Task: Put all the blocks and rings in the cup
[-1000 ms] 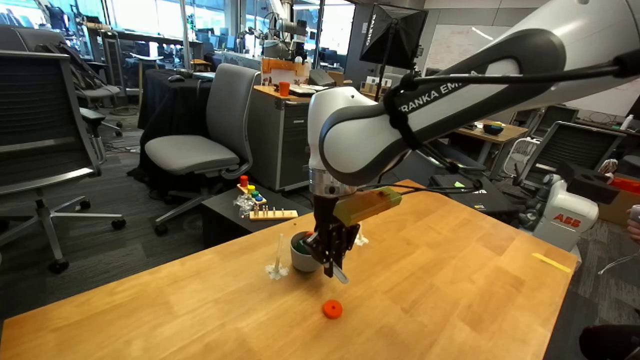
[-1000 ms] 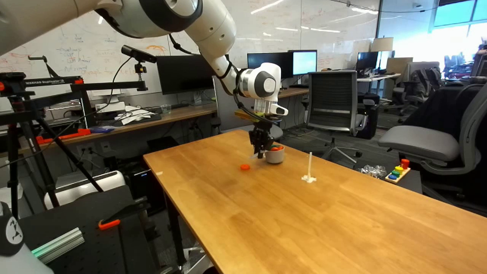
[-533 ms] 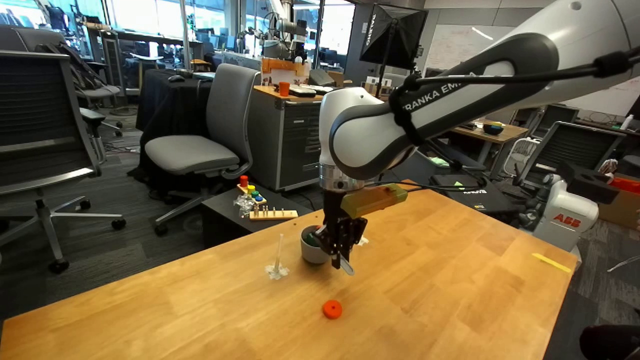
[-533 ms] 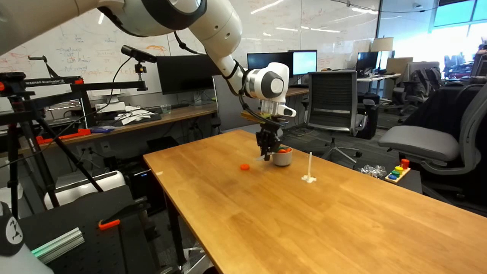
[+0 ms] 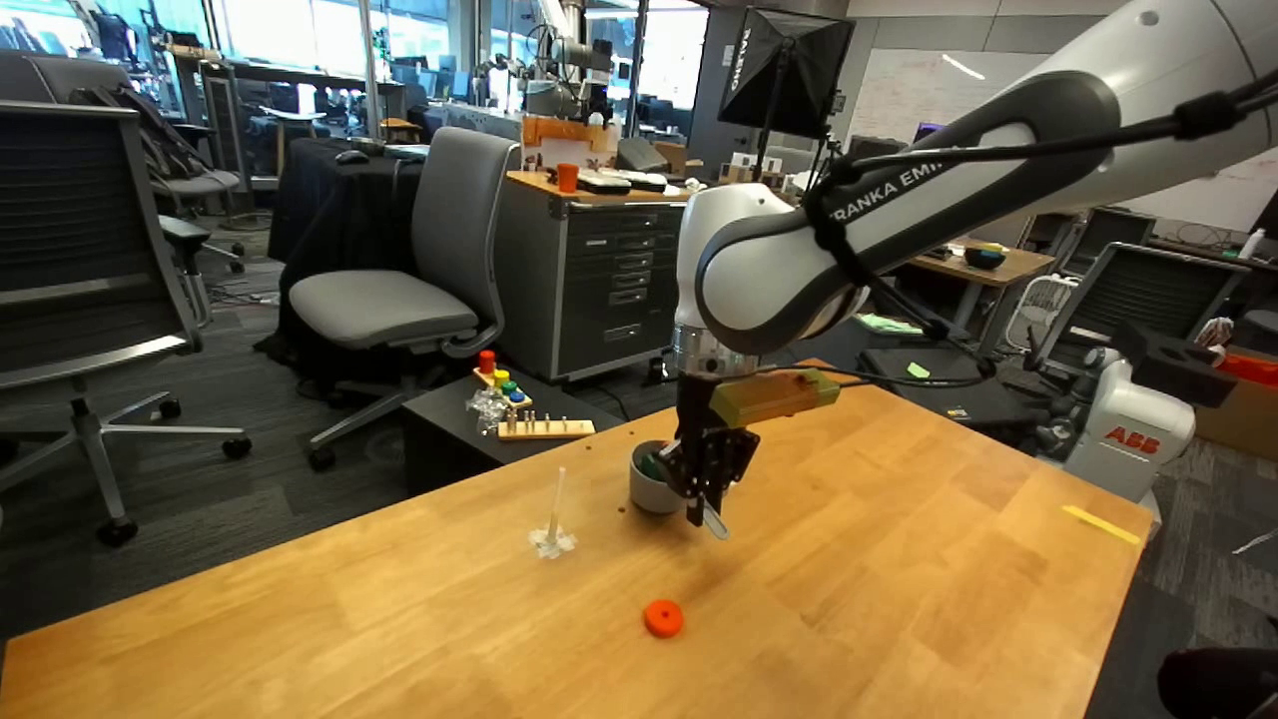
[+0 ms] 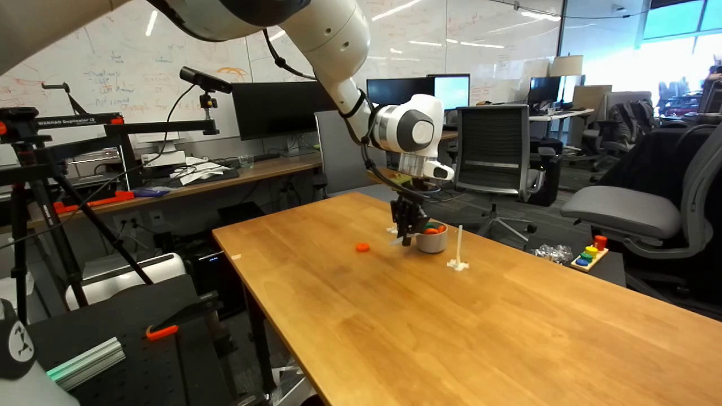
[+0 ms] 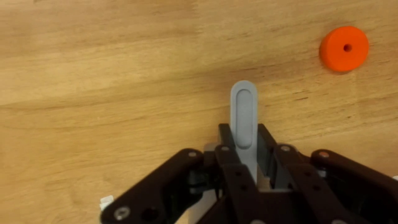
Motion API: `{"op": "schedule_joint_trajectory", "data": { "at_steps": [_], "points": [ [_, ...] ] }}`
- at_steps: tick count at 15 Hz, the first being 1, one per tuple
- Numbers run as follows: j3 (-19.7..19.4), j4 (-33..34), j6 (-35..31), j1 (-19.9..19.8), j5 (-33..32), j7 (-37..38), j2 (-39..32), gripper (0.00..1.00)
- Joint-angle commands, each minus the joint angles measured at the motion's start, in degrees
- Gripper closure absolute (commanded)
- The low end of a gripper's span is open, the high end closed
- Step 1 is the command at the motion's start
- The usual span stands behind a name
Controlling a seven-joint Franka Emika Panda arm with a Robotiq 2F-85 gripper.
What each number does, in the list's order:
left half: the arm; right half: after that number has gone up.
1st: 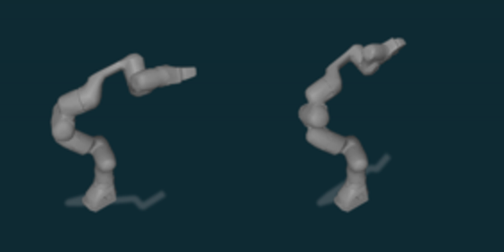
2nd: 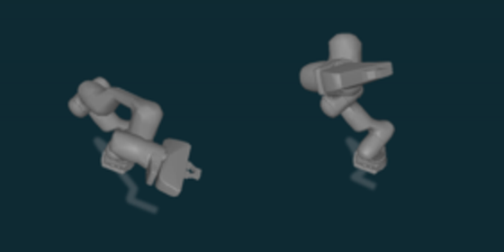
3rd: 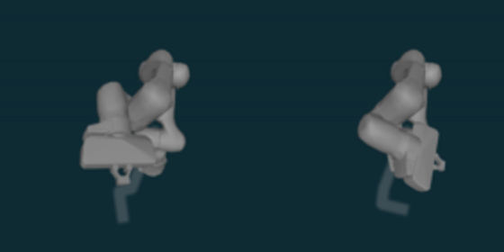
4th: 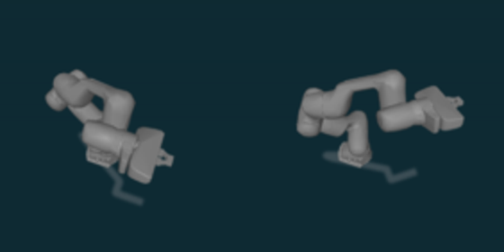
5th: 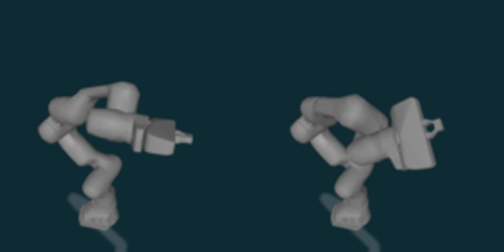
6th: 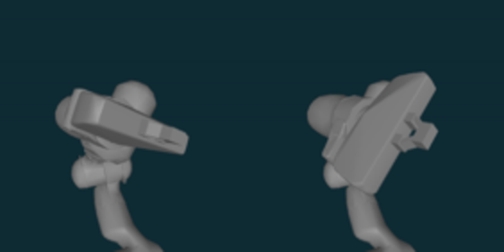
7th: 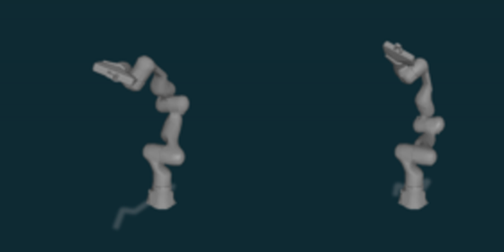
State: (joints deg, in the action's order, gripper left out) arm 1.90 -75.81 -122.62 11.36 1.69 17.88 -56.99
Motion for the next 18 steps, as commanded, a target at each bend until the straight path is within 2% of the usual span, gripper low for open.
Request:
{"op": "schedule_joint_trajectory", "data": {
  "at_steps": [1,2,8,9,18],
  "points": [
    [0.16,-6.02,-2.8,-0.78,1.57,0.16,3.99,0.72],
    [0.24,-6.55,-2.87,-0.87,1.79,0.2,4.32,0.52],
    [0.4,-8.56,-3.54,-0.39,2.17,0.3,5.84,0.06],
    [0.53,-8.5,-3.39,-0.2,2.13,0.31,5.9,0.01],
    [1.33,-7.55,-1.57,4.54,0.83,2.28,7.78,0.0]
  ]
}}
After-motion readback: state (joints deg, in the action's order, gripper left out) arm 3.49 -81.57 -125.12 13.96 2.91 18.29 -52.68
